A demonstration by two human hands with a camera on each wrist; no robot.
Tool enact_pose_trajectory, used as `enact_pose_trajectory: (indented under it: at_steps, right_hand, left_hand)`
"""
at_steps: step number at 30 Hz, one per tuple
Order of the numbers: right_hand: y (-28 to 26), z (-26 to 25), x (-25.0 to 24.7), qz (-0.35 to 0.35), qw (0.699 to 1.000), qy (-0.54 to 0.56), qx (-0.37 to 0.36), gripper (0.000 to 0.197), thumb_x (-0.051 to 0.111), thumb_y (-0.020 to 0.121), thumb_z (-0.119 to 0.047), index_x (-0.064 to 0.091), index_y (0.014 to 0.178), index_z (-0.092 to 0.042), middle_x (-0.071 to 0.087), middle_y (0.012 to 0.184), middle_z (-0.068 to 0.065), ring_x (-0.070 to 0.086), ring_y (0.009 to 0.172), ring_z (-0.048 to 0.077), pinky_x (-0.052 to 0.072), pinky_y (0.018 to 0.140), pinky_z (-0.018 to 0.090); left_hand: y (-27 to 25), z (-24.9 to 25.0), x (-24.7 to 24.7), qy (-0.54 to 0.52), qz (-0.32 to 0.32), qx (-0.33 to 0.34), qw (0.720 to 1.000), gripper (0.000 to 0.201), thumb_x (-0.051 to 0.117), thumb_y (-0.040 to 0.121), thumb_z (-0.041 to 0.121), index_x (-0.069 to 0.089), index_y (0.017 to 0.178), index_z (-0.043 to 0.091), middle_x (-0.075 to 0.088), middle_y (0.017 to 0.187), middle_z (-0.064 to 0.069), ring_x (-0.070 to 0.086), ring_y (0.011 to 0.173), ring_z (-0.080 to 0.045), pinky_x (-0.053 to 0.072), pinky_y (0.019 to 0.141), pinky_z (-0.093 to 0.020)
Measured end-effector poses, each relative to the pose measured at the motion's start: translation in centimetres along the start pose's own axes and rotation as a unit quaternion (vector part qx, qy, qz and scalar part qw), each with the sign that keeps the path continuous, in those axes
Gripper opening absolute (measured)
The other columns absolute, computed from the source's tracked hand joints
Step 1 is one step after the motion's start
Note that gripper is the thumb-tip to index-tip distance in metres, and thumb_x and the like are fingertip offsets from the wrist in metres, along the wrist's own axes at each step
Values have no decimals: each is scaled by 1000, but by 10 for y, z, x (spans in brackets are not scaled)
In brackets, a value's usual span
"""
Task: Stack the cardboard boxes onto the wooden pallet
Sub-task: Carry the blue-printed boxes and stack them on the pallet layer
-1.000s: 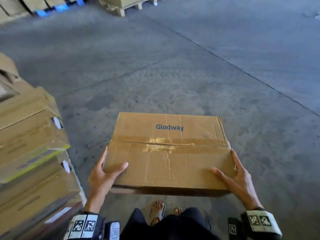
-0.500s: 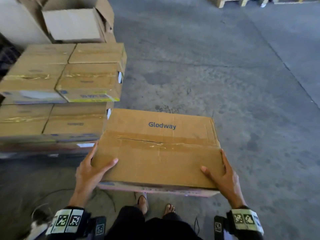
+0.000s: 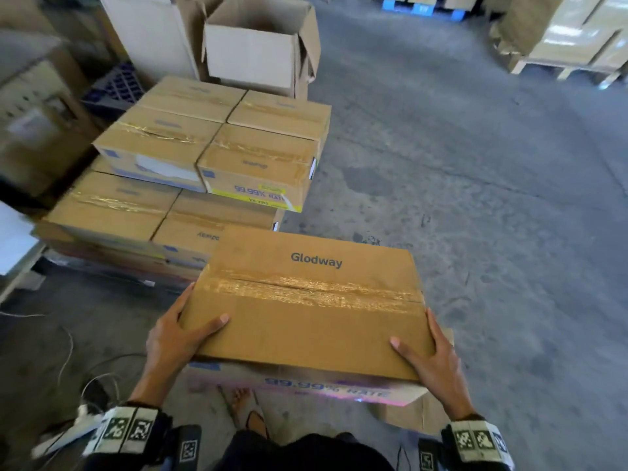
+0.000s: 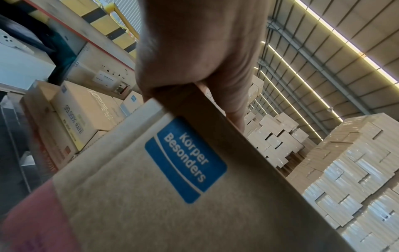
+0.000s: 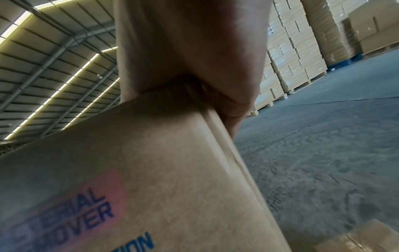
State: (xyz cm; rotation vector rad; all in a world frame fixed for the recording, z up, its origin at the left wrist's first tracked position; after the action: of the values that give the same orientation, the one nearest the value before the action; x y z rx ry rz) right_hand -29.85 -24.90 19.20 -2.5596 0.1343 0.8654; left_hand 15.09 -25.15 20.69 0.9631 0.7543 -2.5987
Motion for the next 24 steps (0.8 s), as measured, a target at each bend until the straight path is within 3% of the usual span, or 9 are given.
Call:
enact_pose_trajectory:
  at_steps: [4,7,12,17,22,24]
  right_hand:
    - [5,-50,48,2,1000,8,-7,108,77,76,-55,16,161,-29,51,148,6,54,126,24,42,105,37]
    - [10,-84,84,-4,1000,21,-7,122,77,63,-76,18,160,-33,54,146,4,56,116,18,46,105,39]
    - [26,-142,142,-40,998,30,-27,122,81,62,-67,19,160,-29,52,137,-3,53,112,15,42,102,32]
    - [57,-186,184,-53,996,-70,-36,131,66,48,-93,19,158,-41,54,146,0,53,132,25,41,112,48]
    - [90,-244,227,-92,991,-80,-50,122,77,56,-72,24,159,-32,53,147,5,55,129,24,45,109,42]
    - [105,-264,244,-105,990,-81,-55,126,77,54,-79,24,158,-33,54,145,5,55,128,24,45,108,41]
  left_hand:
    - [49,-24,-43,-8,-7,-7,1000,125,56,37,87,31,152,44,55,140,-12,54,123,-37,43,104,-52]
    - [77,-41,-80,-19,-5,-15,1000,127,57,36,86,32,153,41,57,138,-12,55,122,-37,43,103,-50]
    - [111,-75,-134,-39,11,-33,999,127,58,37,87,33,152,41,57,138,-12,56,121,-37,45,103,-52]
    - [134,-107,-169,-64,37,-76,994,113,67,50,76,32,152,41,57,139,-10,55,123,-36,42,101,-50]
    - [162,-137,-189,-111,49,-131,984,115,69,50,76,30,153,42,58,137,-10,55,122,-37,42,103,-54]
    - [177,-142,-199,-127,53,-150,979,116,73,51,75,30,153,40,57,137,-10,54,123,-38,40,104,-54]
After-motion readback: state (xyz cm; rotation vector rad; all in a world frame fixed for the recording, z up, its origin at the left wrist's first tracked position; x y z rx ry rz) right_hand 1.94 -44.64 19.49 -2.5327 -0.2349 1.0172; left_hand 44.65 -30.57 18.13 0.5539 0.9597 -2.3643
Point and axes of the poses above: each hand's wrist, its own y-axis towards the middle knuckle, its own x-axis out of the palm, z = x × y, the point moved 4 cm from there along y, towards the middle knuckle
